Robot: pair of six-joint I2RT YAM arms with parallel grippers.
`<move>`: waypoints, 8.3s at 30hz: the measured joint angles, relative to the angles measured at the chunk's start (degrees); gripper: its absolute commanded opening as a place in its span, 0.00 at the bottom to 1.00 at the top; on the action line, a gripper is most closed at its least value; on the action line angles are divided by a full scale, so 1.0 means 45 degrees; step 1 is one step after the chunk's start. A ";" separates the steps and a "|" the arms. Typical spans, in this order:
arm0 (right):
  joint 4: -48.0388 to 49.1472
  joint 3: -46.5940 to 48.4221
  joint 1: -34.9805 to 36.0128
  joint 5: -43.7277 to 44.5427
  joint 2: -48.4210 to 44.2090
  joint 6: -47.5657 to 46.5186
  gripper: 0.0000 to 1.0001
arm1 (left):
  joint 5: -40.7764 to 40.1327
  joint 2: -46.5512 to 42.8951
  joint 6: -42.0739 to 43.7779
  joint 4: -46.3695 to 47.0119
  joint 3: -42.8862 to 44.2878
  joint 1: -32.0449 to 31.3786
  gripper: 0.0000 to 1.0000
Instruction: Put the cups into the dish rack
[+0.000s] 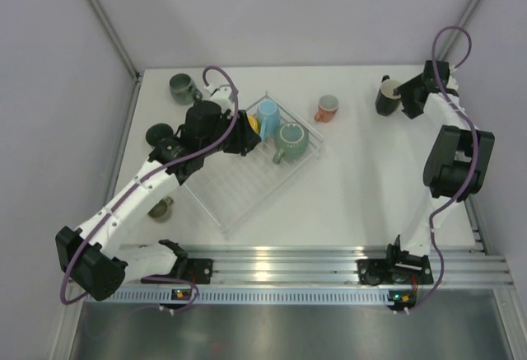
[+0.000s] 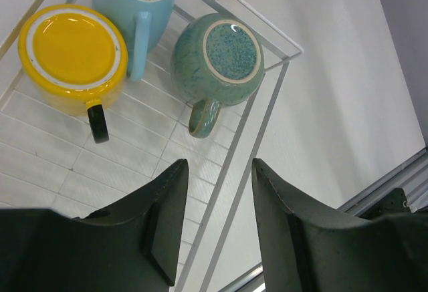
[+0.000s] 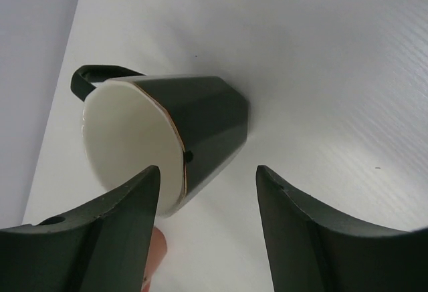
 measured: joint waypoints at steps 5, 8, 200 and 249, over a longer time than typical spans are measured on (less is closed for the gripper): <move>-0.0010 0.0928 0.0019 0.0102 0.0821 0.0000 0.57 | 0.0000 0.0000 0.0000 0.0000 -0.0049 0.0000 0.49; -0.0112 0.1443 0.0019 0.0170 0.1292 -0.0107 0.53 | 0.0000 0.0000 0.0000 0.0000 -0.0044 0.0000 0.49; 1.2089 -1.4474 1.4022 0.1588 -1.8204 -1.8423 0.50 | -0.3939 0.0180 -0.0899 -0.0350 -0.3784 -0.2497 0.26; 0.6776 -0.9889 1.3571 0.7286 -1.3823 -1.1400 0.60 | -0.2963 0.0442 -0.1428 0.1413 -0.3575 -0.2807 0.40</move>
